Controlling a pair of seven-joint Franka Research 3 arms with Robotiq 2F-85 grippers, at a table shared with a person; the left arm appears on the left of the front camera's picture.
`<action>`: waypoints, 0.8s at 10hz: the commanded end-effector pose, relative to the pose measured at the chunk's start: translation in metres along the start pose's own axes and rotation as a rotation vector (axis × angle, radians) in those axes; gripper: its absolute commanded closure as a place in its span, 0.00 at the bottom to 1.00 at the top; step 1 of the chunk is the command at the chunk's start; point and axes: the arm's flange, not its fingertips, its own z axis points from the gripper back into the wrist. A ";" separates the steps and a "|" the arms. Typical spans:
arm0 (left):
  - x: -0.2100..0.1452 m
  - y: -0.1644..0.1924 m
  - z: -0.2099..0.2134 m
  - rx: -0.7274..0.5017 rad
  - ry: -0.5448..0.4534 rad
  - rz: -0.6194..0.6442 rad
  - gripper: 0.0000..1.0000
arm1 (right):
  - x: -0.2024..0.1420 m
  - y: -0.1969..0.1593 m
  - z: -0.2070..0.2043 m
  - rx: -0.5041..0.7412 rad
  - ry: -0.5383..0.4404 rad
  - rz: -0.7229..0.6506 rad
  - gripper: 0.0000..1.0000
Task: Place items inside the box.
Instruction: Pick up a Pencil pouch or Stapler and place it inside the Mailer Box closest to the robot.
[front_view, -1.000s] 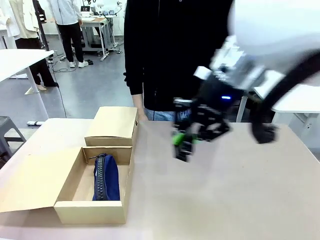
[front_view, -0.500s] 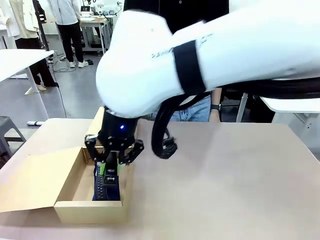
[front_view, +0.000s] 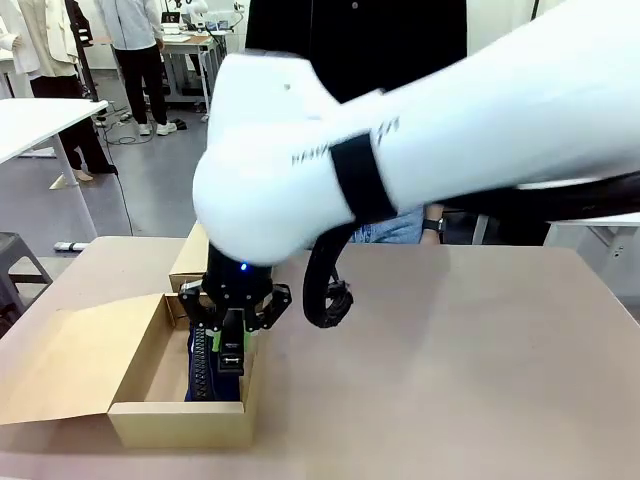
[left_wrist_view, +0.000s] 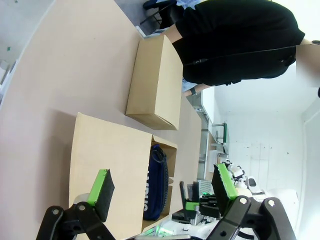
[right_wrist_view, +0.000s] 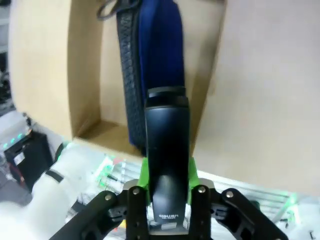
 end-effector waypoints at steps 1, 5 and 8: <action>-0.002 0.001 0.000 -0.027 -0.008 -0.017 0.00 | 0.021 0.027 -0.018 -0.047 -0.085 -0.027 0.68; -0.002 0.001 0.000 -0.027 -0.008 -0.017 0.00 | 0.029 0.027 -0.038 -0.057 -0.085 -0.047 0.68; -0.002 0.001 0.000 -0.027 -0.008 -0.017 0.00 | 0.026 0.022 -0.037 -0.053 -0.093 -0.049 0.08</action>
